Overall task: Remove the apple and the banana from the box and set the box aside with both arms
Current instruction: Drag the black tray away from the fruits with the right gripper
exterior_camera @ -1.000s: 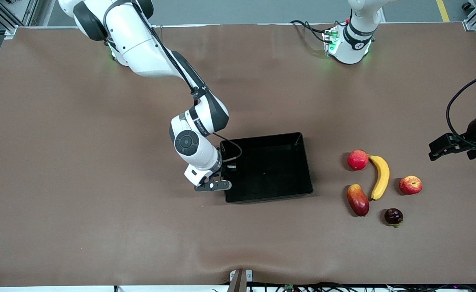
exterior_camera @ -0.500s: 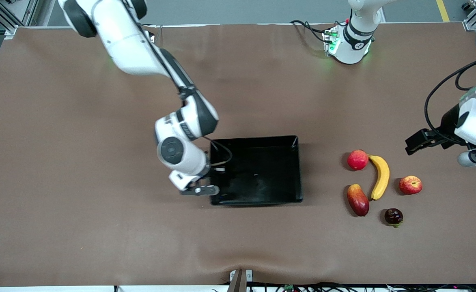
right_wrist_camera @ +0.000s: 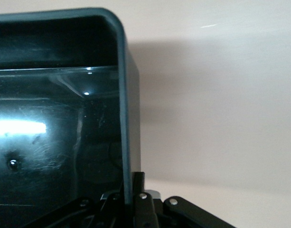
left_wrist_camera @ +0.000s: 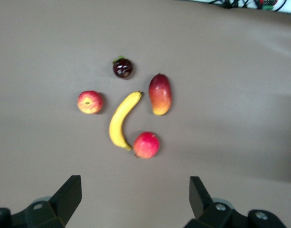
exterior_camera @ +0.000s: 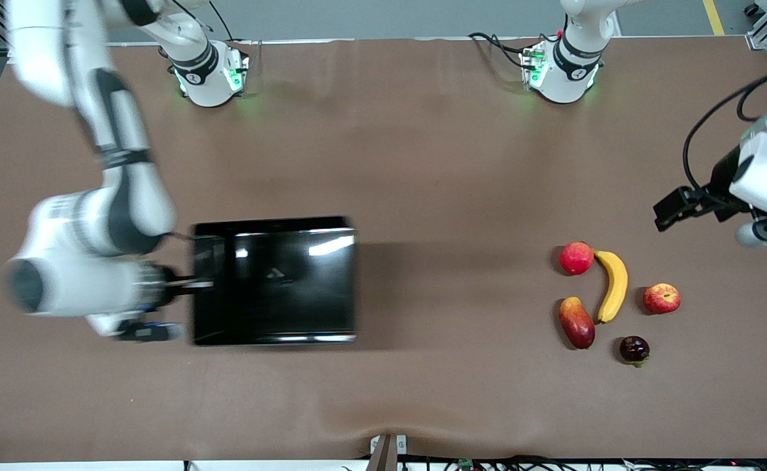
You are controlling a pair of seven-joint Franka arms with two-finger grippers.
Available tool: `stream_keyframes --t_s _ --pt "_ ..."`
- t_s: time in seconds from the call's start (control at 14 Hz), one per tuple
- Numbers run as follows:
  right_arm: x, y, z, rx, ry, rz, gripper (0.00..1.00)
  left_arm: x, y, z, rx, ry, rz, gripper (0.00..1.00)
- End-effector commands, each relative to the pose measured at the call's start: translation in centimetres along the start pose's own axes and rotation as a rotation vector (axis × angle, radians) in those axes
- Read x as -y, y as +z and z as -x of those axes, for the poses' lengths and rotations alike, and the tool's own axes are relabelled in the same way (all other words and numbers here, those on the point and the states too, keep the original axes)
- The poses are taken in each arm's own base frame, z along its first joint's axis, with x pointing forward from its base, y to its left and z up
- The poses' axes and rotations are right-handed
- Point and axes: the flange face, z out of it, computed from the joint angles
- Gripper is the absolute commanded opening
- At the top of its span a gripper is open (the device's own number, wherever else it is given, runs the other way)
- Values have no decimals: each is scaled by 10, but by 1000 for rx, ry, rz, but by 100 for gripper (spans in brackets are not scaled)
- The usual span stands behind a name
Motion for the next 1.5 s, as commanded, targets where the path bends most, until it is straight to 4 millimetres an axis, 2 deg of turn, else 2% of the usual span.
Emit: stream_keyframes --t_s 0.0,0.14,0.29,0.5,0.57,0.86,1.0,1.14,1.29,1.36,1.43 --pt "-105 -12 17 -13 -54 -56 0 1 -12 31 28 21 2 100" --pt "-169 -20 30 -20 -12 -38 0 10 -14 43 30 28 -10 100" --pt "-215 -16 40 -6 35 -2 0 22 -19 56 30 60 -4 100" --pt "-250 -6 41 -35 53 31 0 37 -22 72 37 92 18 100" --pt "-257 -2 38 -48 57 46 0 38 -27 75 28 93 18 100" --pt "-261 14 15 -145 40 153 0 39 -28 74 39 94 17 100" --pt "-274 32 10 -165 51 166 0 40 -27 74 42 95 18 100" --pt "-274 53 10 -167 71 169 0 40 -24 74 50 97 18 100" --pt "-277 61 15 -158 92 164 46 45 -26 74 53 89 17 100" --pt "-278 60 16 -153 95 161 88 51 -26 75 60 78 16 100" --pt "-280 59 20 -149 100 161 100 55 -27 75 61 73 17 100"
